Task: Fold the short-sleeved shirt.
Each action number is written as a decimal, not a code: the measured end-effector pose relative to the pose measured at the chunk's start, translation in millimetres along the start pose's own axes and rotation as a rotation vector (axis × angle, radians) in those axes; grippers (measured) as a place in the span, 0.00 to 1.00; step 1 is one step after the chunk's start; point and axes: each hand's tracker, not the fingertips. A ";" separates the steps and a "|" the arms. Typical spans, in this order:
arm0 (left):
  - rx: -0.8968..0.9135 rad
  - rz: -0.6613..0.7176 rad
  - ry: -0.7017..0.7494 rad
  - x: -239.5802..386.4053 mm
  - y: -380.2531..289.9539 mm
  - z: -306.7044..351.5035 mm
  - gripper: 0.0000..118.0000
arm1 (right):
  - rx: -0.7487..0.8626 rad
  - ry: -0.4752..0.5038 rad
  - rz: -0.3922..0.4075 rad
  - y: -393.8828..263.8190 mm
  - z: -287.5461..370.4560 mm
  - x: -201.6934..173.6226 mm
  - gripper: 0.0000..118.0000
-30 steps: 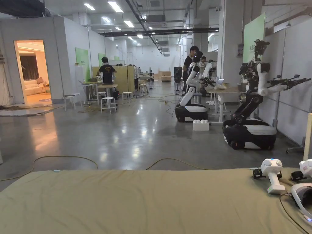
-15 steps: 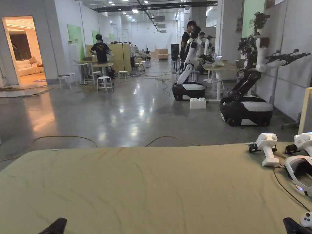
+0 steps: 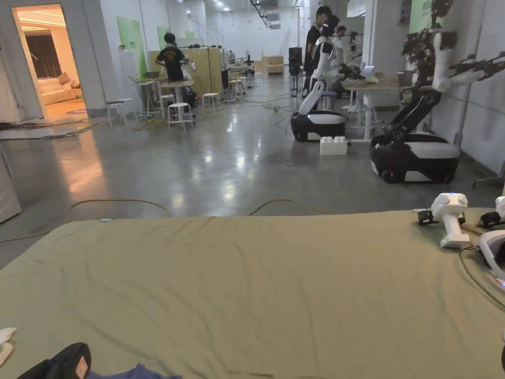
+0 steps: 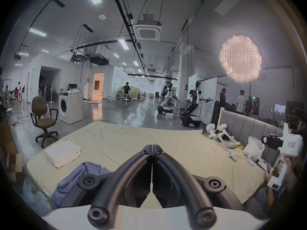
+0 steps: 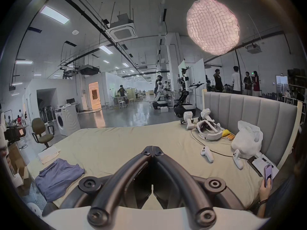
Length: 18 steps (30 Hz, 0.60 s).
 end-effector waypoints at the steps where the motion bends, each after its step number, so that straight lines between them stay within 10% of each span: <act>1: -0.012 0.002 -0.005 -5.1 -0.6 -1.0 0.01 | -0.002 0.023 0.005 0.0 1.3 -0.5 0.00; 4: -0.081 0.041 0.013 -31.4 -6.4 -12.2 0.04 | -0.002 0.075 0.028 -1.5 6.6 -4.0 0.00; 8: -0.254 0.059 0.065 -78.3 -33.1 -47.9 0.61 | -0.044 0.098 0.058 -6.4 3.7 -11.8 0.00; 18: -0.628 0.238 0.159 -186.3 -150.9 -195.4 0.82 | -0.241 0.105 0.118 -37.3 -18.3 -23.9 0.00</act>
